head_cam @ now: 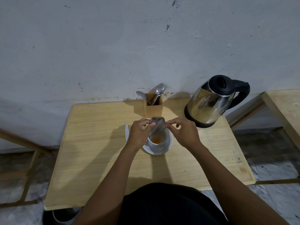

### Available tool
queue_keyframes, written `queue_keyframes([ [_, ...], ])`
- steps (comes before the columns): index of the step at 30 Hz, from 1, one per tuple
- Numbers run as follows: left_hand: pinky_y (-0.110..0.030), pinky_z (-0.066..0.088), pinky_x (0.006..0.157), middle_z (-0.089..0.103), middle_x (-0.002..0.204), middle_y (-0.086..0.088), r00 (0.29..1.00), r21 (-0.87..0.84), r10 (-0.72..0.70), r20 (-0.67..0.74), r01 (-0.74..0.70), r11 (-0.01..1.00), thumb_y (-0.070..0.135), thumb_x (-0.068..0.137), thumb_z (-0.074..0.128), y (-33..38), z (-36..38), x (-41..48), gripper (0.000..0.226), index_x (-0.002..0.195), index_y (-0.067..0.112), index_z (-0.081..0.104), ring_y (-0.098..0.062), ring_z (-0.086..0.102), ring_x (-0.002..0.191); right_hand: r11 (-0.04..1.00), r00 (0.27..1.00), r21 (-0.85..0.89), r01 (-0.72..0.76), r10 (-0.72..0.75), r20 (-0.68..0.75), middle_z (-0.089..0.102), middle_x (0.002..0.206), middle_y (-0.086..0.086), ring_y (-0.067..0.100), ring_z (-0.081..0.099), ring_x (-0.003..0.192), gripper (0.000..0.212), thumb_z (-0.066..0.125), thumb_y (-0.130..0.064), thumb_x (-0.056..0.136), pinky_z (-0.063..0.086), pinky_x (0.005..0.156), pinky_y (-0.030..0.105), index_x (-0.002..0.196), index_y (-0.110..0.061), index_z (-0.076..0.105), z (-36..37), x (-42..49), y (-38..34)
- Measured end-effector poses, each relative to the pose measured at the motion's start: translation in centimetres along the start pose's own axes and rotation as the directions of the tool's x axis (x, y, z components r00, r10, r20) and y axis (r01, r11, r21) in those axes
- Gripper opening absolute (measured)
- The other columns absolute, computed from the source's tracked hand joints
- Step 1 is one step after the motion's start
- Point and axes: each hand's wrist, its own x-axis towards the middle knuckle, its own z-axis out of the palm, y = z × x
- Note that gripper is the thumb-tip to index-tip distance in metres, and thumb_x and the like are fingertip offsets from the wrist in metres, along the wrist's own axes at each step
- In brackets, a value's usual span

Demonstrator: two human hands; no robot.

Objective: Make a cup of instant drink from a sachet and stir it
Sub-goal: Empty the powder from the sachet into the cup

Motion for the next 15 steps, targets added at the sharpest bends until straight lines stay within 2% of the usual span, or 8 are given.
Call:
queue_keyframes([
  [2,-0.028,0.046,0.081,0.068,0.086,0.005,1.000,0.008,0.008,0.005,-0.008,1.000,0.021,0.086,0.066,-0.24,0.07,0.12,0.012,0.091,0.015,0.075,-0.019,0.060,0.095,0.999,0.999,0.016,-0.041,0.041,-0.030,0.064,0.082,-0.027,-0.002,0.052,0.066,0.008,0.073,-0.029,0.084,0.036,0.061,0.017,0.090,-0.032,0.078,-0.15,0.08,0.22],
  [4,-0.030,0.047,0.083,0.070,0.089,0.002,1.000,0.022,0.020,0.006,-0.020,1.000,0.020,0.086,0.065,-0.20,0.12,0.11,0.013,0.092,0.014,0.075,-0.020,0.059,0.097,0.996,0.997,0.056,-0.071,0.069,0.028,0.067,0.082,-0.026,0.002,0.053,0.067,0.007,0.073,-0.031,0.084,0.040,0.062,0.021,0.090,-0.033,0.077,-0.28,0.27,0.37],
  [7,-0.018,0.044,0.075,0.071,0.093,-0.005,0.999,0.000,0.025,0.028,-0.025,1.000,0.017,0.086,0.065,0.10,0.17,0.02,0.014,0.092,0.010,0.075,-0.016,0.060,0.090,0.994,0.995,0.028,-0.102,0.102,-0.007,0.065,0.082,-0.027,-0.003,0.052,0.066,0.007,0.072,-0.032,0.085,0.038,0.060,0.018,0.091,-0.033,0.077,-0.39,0.37,0.39],
  [9,-0.015,0.043,0.071,0.072,0.092,-0.007,0.998,0.003,0.041,0.038,-0.041,0.999,0.017,0.087,0.065,0.36,0.25,-0.04,0.015,0.093,0.009,0.075,-0.014,0.061,0.086,0.992,0.992,0.058,-0.115,0.112,0.051,0.066,0.082,-0.026,0.001,0.052,0.066,0.007,0.073,-0.031,0.085,0.042,0.063,0.023,0.090,-0.032,0.077,-0.32,0.42,0.20],
  [13,0.002,0.035,0.066,0.068,0.088,-0.005,0.999,0.004,0.050,0.018,-0.050,0.999,0.013,0.086,0.064,0.62,0.12,-0.15,0.015,0.093,0.004,0.075,0.013,0.056,0.078,0.988,0.990,0.072,-0.139,0.137,0.028,0.064,0.078,-0.025,-0.005,0.053,0.065,0.006,0.072,-0.029,0.086,0.038,0.059,0.022,0.089,-0.031,0.076,-0.27,0.34,0.26],
  [15,0.001,0.035,0.066,0.067,0.086,-0.005,0.998,0.008,0.059,0.012,-0.059,0.998,0.012,0.086,0.064,0.55,0.07,-0.20,0.015,0.092,0.003,0.074,0.021,0.052,0.077,0.985,0.988,0.092,-0.144,0.138,0.072,0.062,0.071,-0.026,0.000,0.052,0.060,0.004,0.073,-0.030,0.086,0.042,0.060,0.025,0.088,-0.032,0.076,-0.25,0.38,0.25],
])
